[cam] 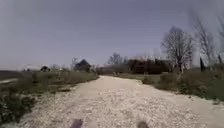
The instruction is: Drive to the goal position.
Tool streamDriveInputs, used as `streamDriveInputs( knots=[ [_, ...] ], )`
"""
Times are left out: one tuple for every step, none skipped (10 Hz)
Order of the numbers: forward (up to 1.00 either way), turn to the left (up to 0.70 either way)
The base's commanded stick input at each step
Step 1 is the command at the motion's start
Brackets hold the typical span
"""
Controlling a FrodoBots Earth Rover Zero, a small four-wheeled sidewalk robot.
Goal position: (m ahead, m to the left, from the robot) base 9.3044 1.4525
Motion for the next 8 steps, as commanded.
streamDriveInputs(
  knots=[
    [0.7,0.0],
    [0.7,0.0],
    [0.7,0.0],
    [0.7,0.0],
    [0.7,0.0],
    [0.7,0.0],
    [0.7,0.0],
    [0.7,0.0]
  ],
)
